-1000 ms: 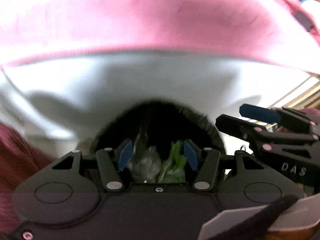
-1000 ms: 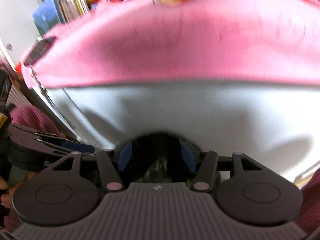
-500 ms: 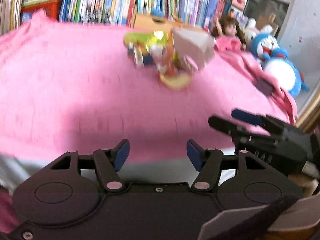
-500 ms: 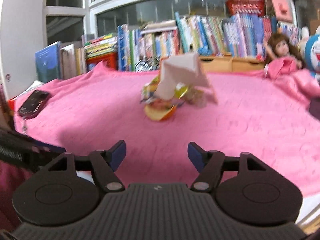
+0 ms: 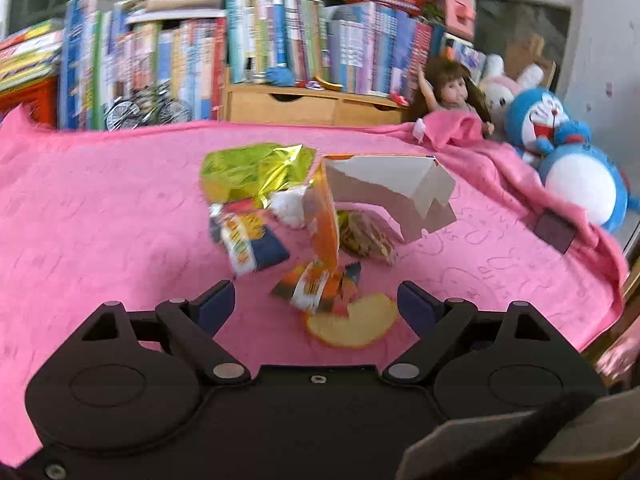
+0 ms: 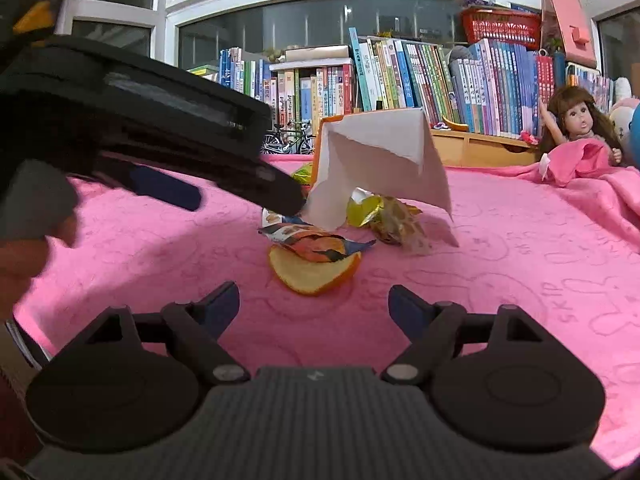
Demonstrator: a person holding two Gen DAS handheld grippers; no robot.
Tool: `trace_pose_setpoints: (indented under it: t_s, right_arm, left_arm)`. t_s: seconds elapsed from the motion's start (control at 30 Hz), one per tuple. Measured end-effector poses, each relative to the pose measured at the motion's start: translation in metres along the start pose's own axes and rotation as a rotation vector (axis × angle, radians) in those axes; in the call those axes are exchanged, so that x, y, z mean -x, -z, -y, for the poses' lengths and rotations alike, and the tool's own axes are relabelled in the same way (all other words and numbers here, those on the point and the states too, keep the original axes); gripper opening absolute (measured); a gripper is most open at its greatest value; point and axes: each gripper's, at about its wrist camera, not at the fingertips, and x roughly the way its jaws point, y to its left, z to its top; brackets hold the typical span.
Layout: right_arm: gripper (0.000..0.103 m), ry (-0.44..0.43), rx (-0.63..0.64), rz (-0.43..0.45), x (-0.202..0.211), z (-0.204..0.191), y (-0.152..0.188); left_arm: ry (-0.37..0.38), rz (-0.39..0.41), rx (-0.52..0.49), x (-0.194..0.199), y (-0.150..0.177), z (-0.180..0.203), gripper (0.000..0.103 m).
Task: Organize books
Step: 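Grasp the macaron snack packet with the left tool while the right tool grasps the orange peel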
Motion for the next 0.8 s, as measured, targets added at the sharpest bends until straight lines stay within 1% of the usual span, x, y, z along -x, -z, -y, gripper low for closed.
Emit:
trace_pose_setpoints:
  t_s: [0.1,0.2,0.27,0.3,0.33,0.37,0.4,0.47,0.53,0.63,0.8]
  right_arm:
    - [0.089,0.005,-0.010,-0.012,-0.010,-0.001,-0.002]
    - [0.089,0.011,-0.016,-0.018,-0.014,0.000,-0.002]
    - [0.089,0.020,-0.007,-0.023,-0.016,0.000,-0.001]
    - [0.089,0.017,-0.011,-0.025,-0.017,0.000,-0.001]
    - [0.089,0.015,-0.015,-0.027,-0.018,0.001,-0.001]
    - [0.089,0.015,-0.015,-0.027,-0.018,0.001,-0.001]
    - [0.089,0.016,-0.013,-0.026,-0.019,0.001,-0.001]
    - [0.089,0.016,-0.009,-0.025,-0.019,0.000,-0.001]
    - [0.089,0.016,-0.009,-0.026,-0.020,-0.001,-0.002]
    - [0.089,0.017,-0.014,-0.026,-0.021,-0.003,-0.003]
    - [0.088,0.012,-0.009,-0.042,-0.028,-0.007,-0.007]
  left_arm:
    - [-0.048,-0.048,-0.008,-0.029,-0.004,0.003,0.088]
    - [-0.045,-0.106,0.004,-0.054,-0.004,-0.001,0.087]
    - [-0.034,-0.135,0.007,-0.063,-0.001,-0.005,0.085]
    - [-0.027,-0.146,0.012,-0.067,-0.001,-0.007,0.079]
    - [-0.012,-0.164,0.021,-0.071,-0.002,-0.009,0.075]
    - [-0.001,-0.175,0.028,-0.072,-0.001,-0.010,0.064]
    - [0.002,-0.174,0.029,-0.073,-0.002,-0.011,0.050]
    - [-0.010,-0.171,0.038,-0.069,-0.003,-0.013,0.050]
    - [0.001,-0.150,0.042,-0.063,-0.005,-0.014,0.050]
    - [-0.002,-0.125,0.034,-0.050,-0.008,-0.012,0.050]
    - [-0.027,-0.079,0.023,-0.027,-0.009,-0.014,0.050]
